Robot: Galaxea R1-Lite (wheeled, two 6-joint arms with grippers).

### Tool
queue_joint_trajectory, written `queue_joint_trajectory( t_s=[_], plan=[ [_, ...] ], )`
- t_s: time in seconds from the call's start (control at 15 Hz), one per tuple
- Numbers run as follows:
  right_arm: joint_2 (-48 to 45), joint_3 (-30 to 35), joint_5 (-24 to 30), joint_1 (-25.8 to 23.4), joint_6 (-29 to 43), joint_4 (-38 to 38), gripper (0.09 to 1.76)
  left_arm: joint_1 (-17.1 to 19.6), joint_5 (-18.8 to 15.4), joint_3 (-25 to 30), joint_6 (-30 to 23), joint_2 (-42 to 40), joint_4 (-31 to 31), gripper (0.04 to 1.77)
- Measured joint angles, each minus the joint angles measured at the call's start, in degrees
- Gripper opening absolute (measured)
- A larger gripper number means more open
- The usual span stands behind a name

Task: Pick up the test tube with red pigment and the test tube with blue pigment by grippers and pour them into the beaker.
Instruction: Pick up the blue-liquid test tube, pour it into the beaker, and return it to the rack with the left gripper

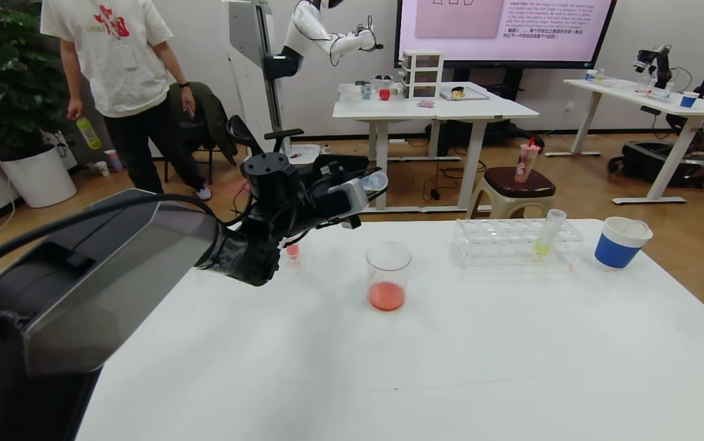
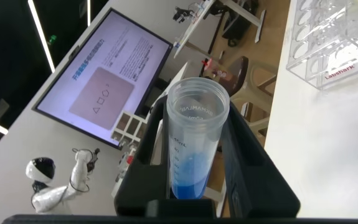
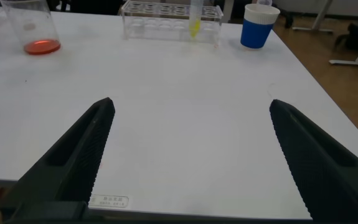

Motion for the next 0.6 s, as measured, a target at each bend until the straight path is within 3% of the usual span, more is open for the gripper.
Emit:
queue_joint_trajectory(
  t_s=[0.27, 0.6],
  plan=[
    [0.0, 0.0, 0.02, 0.0, 0.0, 0.02, 1.74, 0.44, -6.89, -1.13, 9.42, 1.77, 0.16, 0.5],
    [0.0, 0.0, 0.02, 0.0, 0.0, 0.0, 1.74, 0.77, -10.58, -1.33, 18.41, 3.54, 0.16, 0.5]
  ],
)
